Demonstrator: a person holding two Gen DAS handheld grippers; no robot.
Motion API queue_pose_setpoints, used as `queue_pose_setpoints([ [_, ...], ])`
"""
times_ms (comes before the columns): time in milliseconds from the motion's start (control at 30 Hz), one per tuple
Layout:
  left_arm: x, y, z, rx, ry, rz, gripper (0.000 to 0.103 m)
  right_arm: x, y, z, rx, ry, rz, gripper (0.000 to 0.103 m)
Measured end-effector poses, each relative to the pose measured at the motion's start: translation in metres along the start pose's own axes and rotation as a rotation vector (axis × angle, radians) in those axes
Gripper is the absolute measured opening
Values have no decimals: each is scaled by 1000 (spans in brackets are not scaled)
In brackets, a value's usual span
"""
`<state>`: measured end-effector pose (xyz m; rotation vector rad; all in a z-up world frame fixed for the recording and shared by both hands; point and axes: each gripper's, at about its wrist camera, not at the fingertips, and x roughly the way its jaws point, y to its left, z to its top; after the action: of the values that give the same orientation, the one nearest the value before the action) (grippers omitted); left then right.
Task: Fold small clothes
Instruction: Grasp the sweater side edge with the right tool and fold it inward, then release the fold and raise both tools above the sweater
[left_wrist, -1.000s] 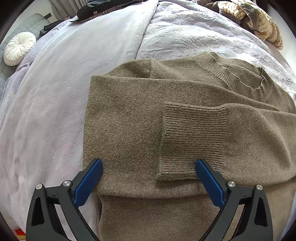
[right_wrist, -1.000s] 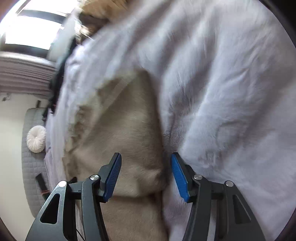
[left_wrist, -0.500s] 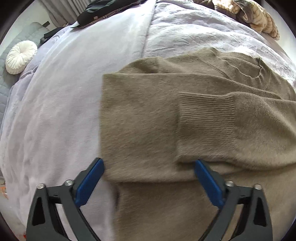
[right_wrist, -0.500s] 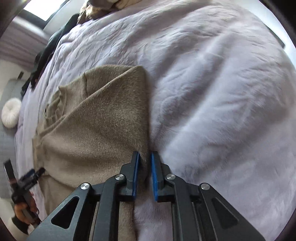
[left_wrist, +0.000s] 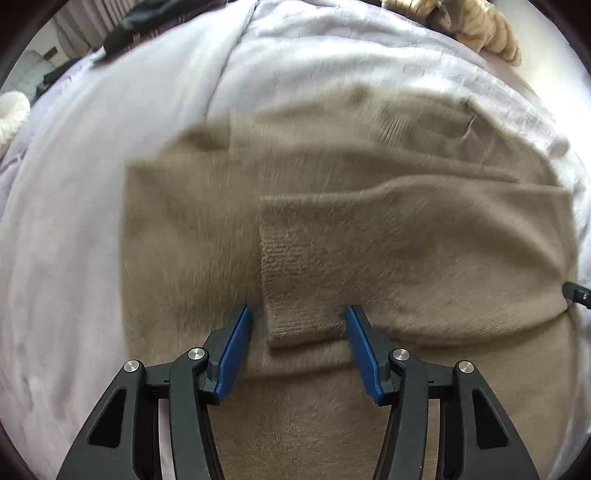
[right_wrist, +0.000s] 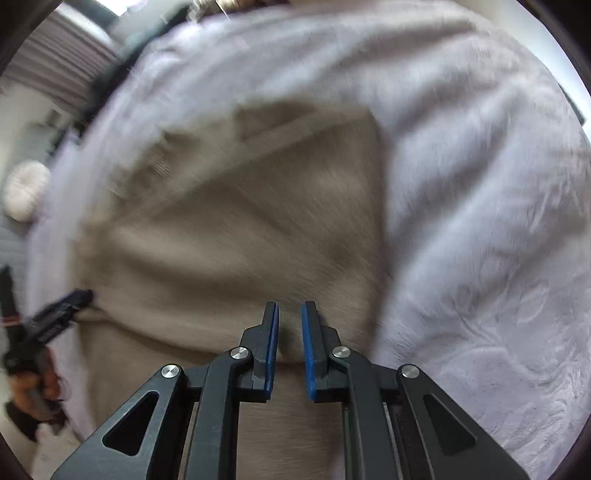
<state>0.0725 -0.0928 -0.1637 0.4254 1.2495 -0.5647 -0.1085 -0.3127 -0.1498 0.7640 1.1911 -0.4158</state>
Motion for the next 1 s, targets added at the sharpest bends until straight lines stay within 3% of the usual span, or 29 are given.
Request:
queue_pose_setpoints([
  [233,-12,2,-16,25,-4,32,56,-14,-10,-11,28,-13,30,10],
  [500,-38,11,-38,-19,17,39,57,-24,-24,-28,75,21,-25,15],
  [533,-41,12,-42,-21,22,50,58,-27,-30,-32,100,21,-9,15],
  [567,-42,12,-44,-21,27,55,67,-29,-32,-35,116,20,-3,15],
  [633,-48,13,-51,-30,23,55,75,-34,-35,-41,132,17,-5,15],
  [1000,-81,14,-85,-34,49,45,75,-60,-21,-65,122,20,-19,15],
])
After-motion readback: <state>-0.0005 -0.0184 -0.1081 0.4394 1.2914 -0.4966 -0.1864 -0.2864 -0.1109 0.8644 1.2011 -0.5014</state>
